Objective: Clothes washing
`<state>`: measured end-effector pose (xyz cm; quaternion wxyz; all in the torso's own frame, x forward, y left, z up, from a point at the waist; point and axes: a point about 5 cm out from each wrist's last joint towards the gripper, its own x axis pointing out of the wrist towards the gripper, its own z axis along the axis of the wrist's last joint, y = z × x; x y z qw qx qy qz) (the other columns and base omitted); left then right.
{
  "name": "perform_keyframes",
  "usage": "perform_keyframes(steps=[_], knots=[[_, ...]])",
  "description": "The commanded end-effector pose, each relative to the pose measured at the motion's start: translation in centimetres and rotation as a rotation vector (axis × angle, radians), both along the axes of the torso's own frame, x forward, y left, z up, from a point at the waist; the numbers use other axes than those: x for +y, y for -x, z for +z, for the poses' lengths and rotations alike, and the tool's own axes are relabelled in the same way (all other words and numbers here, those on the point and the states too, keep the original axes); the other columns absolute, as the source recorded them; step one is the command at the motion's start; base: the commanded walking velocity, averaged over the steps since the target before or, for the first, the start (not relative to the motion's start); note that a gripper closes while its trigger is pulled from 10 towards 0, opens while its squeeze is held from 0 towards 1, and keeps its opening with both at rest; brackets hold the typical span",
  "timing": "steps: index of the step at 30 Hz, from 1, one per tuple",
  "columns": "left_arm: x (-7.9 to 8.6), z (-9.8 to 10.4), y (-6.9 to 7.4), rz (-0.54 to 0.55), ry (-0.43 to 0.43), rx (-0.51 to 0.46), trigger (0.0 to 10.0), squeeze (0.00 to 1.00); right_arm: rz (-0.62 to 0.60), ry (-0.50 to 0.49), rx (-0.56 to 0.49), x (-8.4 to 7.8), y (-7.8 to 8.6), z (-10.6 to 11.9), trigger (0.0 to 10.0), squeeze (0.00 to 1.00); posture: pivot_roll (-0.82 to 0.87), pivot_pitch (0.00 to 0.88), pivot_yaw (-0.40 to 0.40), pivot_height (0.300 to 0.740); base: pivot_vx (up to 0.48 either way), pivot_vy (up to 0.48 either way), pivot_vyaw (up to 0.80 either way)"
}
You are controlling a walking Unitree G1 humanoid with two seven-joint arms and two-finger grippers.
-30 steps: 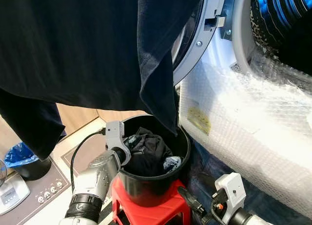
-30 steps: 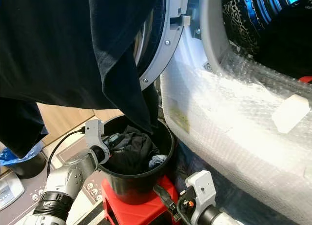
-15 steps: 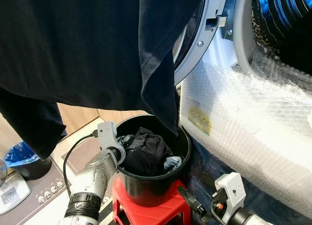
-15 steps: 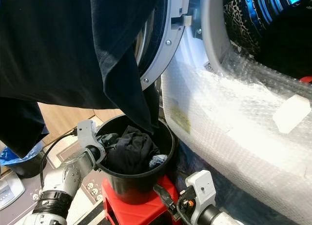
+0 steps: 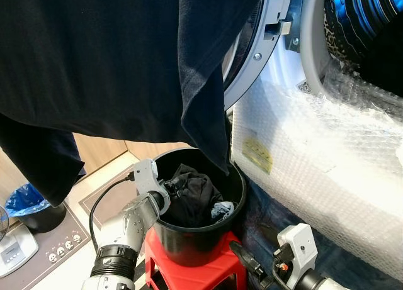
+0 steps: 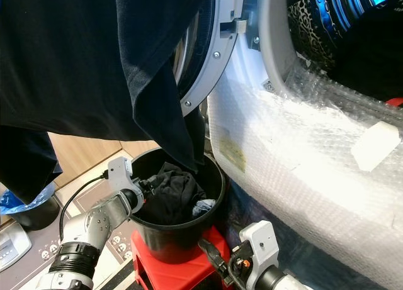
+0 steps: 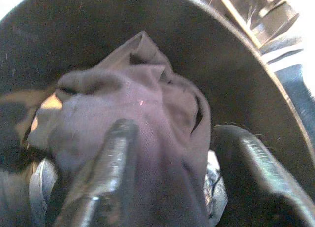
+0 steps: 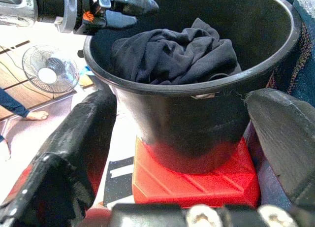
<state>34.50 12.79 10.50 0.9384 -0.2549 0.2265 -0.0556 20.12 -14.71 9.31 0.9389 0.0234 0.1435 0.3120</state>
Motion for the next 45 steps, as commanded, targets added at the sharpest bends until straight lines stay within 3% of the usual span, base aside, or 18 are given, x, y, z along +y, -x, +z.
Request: perform_keyframes(steps=[1, 12, 13, 14, 22, 23, 24, 25, 45], knots=[[0.1, -0.4, 0.1, 0.005, -0.002, 0.059, 10.0, 1.0, 0.003, 0.003, -0.002, 0.3, 0.2, 0.0, 10.0, 0.0, -0.18, 0.097, 0.083, 0.74, 0.0, 0.0, 0.0], [0.1, -1.4, 0.3, 0.021, 0.016, 0.167, 10.0, 1.0, -0.008, 0.002, 0.0, 0.4, 0.2, -0.1, 10.0, 0.0, -0.19, 0.114, 0.091, 0.74, 0.0, 0.0, 0.0], [0.1, -1.5, 0.3, 0.019, 0.041, 0.183, 10.0, 0.91, -0.01, 0.002, 0.0, 0.4, 0.2, -0.1, 10.0, 0.0, -0.19, 0.118, 0.092, 0.74, 0.0, 0.0, 0.0], [0.1, -1.6, 0.2, 0.014, 0.047, 0.193, 10.0, 0.0, -0.014, 0.003, 0.0, 0.3, 0.2, -0.1, 10.0, 0.0, -0.19, 0.121, 0.093, 0.74, 0.0, 0.0, 0.0], [0.3, -1.6, -0.1, 0.0, 0.056, 0.242, 10.0, 0.0, -0.026, 0.007, 0.0, 0.2, 0.2, -0.1, 10.0, 0.0, -0.2, 0.127, 0.096, 0.74, 0.0, 0.0, 0.0], [0.4, -1.6, -0.2, 0.0, 0.059, 0.244, 7.1, 0.0, -0.029, 0.007, 0.0, 0.2, 0.2, -0.1, 10.0, 0.0, -0.2, 0.126, 0.095, 0.74, 0.0, 0.0, 0.0], [0.5, -1.5, -0.2, 0.002, 0.063, 0.246, 1.3, 0.0, -0.03, 0.008, 0.0, 0.3, 0.2, -0.1, 10.0, 0.0, -0.2, 0.124, 0.097, 0.74, 0.0, 0.0, 0.0], [0.7, -1.5, -0.3, 0.007, 0.069, 0.251, 0.0, 0.0, -0.031, 0.008, 0.0, 0.3, 0.3, -0.1, 10.0, 0.0, -0.2, 0.124, 0.097, 0.74, 0.0, 0.0, 0.0], [0.9, -1.7, -0.1, -0.024, 0.09, 0.26, 0.0, 0.0, -0.026, 0.01, -0.002, 0.5, 0.1, -0.1, 10.0, 0.0, -0.19, 0.111, 0.095, 0.74, 0.0, 0.0, 0.0]])
